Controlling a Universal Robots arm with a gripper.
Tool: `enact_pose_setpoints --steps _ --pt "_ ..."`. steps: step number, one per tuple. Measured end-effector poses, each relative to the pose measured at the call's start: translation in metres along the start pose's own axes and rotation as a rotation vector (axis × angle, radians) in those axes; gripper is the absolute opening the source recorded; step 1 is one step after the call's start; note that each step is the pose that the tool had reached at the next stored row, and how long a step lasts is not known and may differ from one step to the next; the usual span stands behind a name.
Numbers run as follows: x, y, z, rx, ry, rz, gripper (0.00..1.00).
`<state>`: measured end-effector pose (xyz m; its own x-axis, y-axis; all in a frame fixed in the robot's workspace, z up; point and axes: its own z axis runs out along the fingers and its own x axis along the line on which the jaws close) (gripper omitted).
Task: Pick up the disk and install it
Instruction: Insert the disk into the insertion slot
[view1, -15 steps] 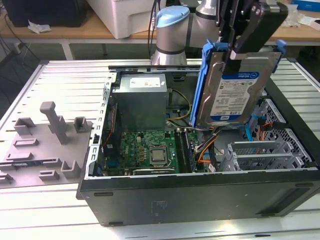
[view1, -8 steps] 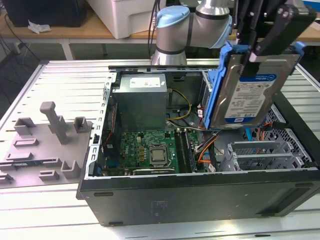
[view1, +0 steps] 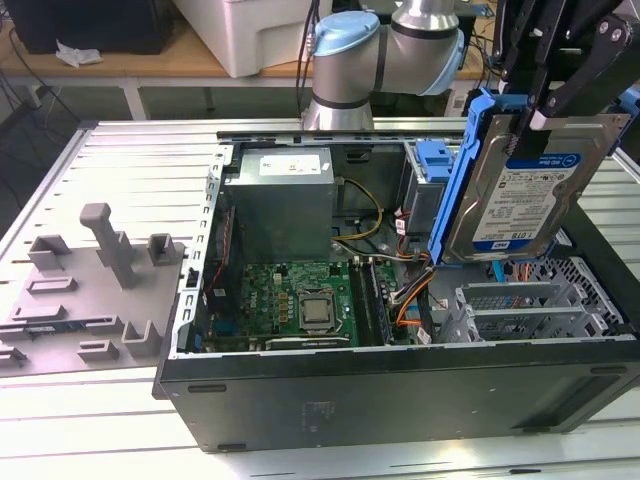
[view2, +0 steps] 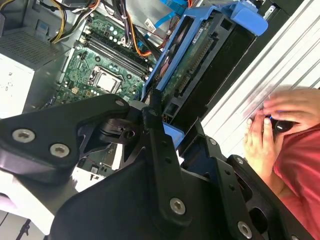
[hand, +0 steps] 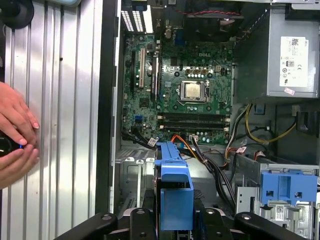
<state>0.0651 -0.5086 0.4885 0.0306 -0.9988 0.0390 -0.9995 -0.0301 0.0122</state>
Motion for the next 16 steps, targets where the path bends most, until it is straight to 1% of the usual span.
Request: enact_pose_setpoints --steps 16 --pt "0.0004 0.0000 0.0000 0.0000 -0.0001 0.000 0.36"
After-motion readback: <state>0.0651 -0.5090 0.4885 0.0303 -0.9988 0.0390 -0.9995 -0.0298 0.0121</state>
